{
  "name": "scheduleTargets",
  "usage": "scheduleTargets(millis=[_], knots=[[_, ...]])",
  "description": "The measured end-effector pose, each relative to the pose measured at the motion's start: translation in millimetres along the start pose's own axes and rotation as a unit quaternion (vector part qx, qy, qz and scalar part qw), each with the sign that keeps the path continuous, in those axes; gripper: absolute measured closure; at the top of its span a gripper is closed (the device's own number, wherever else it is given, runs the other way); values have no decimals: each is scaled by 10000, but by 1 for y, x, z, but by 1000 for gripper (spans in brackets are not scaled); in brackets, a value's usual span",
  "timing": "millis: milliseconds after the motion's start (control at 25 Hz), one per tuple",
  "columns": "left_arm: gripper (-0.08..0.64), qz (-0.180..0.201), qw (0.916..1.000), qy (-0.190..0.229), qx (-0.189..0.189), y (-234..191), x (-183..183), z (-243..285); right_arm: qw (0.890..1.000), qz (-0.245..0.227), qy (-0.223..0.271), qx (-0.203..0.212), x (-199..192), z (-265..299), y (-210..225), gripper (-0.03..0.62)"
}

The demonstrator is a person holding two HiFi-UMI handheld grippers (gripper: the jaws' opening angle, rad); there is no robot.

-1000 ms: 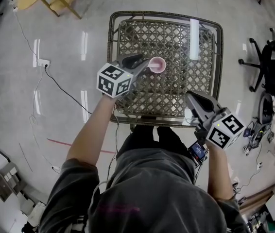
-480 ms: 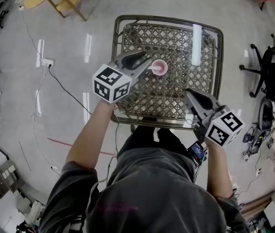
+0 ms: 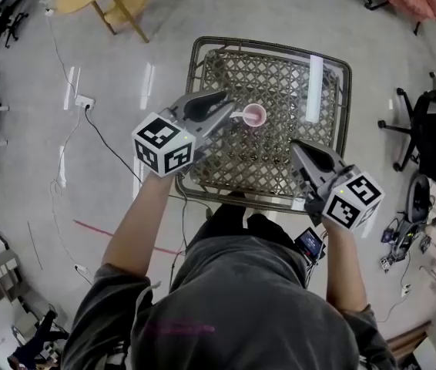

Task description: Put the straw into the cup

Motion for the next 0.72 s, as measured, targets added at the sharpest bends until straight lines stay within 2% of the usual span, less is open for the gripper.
scheduleTargets(millis=[200, 720], knots=[[493, -130, 9998, 113, 100, 15, -2, -16, 9998, -153, 65, 72, 10, -6, -6, 578], [548, -91, 9984, 500, 266, 63, 15, -50, 9983, -484, 205, 232, 27, -20, -26, 578]])
Point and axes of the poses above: the fingertips, and each gripper's own axes: z forward along the fingers, y to its right, x out of its top, the point moved 3 cm from there along -z, backward along the fingers, and after that the axes turned 10 degrees about -y, right-handed, at the moved point
